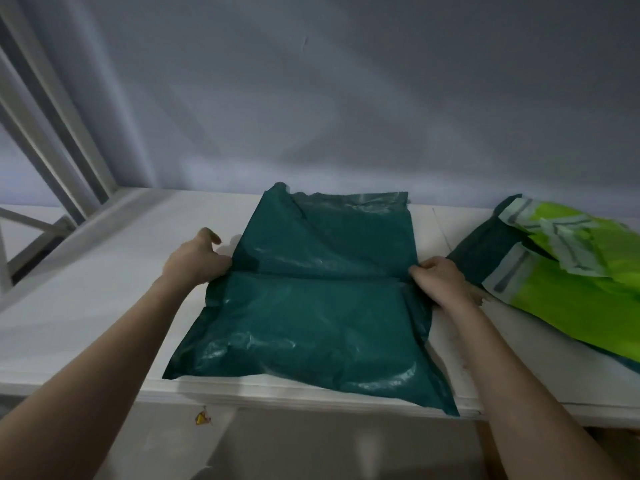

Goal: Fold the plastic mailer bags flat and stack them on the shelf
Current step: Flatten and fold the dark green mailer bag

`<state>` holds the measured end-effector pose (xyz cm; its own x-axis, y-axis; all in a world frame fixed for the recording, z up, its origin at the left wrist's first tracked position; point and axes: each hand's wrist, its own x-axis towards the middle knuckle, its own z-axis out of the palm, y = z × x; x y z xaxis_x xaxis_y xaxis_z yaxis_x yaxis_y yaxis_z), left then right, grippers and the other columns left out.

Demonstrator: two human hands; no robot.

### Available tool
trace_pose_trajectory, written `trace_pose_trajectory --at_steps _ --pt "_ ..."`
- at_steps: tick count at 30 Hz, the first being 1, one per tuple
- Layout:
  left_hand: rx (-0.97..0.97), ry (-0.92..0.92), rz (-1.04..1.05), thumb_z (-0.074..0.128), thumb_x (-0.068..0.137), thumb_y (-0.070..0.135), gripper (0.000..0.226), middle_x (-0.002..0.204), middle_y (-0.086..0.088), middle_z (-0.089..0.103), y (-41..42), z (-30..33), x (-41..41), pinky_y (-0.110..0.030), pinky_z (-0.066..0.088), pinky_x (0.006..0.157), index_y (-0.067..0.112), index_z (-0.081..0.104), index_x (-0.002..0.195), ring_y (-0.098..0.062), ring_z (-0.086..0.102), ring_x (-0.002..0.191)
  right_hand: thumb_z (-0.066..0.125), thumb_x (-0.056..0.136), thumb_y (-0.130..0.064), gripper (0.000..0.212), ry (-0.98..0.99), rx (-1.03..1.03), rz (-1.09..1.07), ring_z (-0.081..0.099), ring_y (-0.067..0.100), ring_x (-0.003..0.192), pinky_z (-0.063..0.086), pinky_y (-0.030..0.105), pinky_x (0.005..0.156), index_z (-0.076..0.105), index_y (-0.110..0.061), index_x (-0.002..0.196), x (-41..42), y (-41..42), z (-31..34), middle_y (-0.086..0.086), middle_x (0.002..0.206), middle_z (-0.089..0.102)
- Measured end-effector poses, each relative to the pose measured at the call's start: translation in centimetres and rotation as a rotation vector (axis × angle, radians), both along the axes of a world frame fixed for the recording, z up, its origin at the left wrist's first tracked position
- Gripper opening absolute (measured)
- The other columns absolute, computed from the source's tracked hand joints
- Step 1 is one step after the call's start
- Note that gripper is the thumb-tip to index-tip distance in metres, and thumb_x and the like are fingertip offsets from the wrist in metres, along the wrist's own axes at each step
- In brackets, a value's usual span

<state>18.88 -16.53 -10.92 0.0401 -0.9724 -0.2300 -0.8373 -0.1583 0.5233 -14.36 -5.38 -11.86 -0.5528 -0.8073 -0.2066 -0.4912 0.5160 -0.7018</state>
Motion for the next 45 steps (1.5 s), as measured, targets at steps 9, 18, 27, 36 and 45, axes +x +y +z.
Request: trace_pose_trajectory --at_steps 9,18,27,36,45 --pt "-0.459 -0.199 -0.534 0.04 0.097 0.032 0.041 0.142 -0.005 0.042 -0.8 -2.0 -4.6 -0.042 0.035 0.104 0.018 0.044 0.136 -0.028 0.037 0.129 0.048 0.095 -0.029 0.044 0.552 -0.235 0.375 0.039 0.025 0.124 0.036 0.038 0.101 0.044 -0.013 0.135 0.1 -2.2 -0.6 0.008 0.133 0.048" --pt "-0.142 -0.316 -0.497 0.031 0.088 0.067 0.073 0.158 0.002 -0.01 -1.0 -4.7 -5.3 -0.035 -0.001 0.118 0.035 0.006 0.148 -0.012 -0.008 0.146 0.019 0.097 -0.054 0.063 0.654 0.254 0.523 -0.011 0.014 0.146 -0.003 0.061 0.111 -0.005 -0.03 0.149 -0.4 -3.5 -3.4 -0.007 0.158 -0.012" --pt "-0.247 -0.324 -0.51 -0.003 0.058 0.083 0.105 0.158 -0.009 -0.007 0.4 -5.5 -4.6 -0.046 0.003 0.118 0.033 0.003 0.149 -0.026 -0.007 0.146 0.025 0.096 -0.054 0.065 0.593 0.141 0.504 -0.005 0.015 0.146 -0.001 0.053 0.115 -0.001 -0.028 0.15 -0.4 -2.8 -3.4 -0.003 0.159 -0.008" --pt "-0.188 0.421 0.046 0.05 0.093 0.031 0.047 0.131 -0.011 0.055 -1.3 -2.3 -3.5 -0.035 0.042 0.097 0.013 0.04 0.136 -0.028 0.054 0.116 0.056 0.088 -0.011 0.047 -0.021 -0.202 0.054 0.052 0.021 0.093 0.043 0.027 0.081 0.039 -0.008 0.132 -0.7 -1.9 -0.3 0.011 0.109 0.056" --pt "-0.151 0.245 0.174 0.06 0.085 0.023 0.024 0.104 -0.011 0.068 -4.0 -1.8 -4.2 -0.031 0.045 0.084 0.012 0.072 0.102 -0.029 0.059 0.096 0.065 0.078 -0.009 0.025 -0.263 -0.14 -0.172 0.063 0.036 0.098 0.051 0.037 0.082 0.065 0.009 0.096 -1.7 -4.1 -0.2 0.022 0.103 0.066"
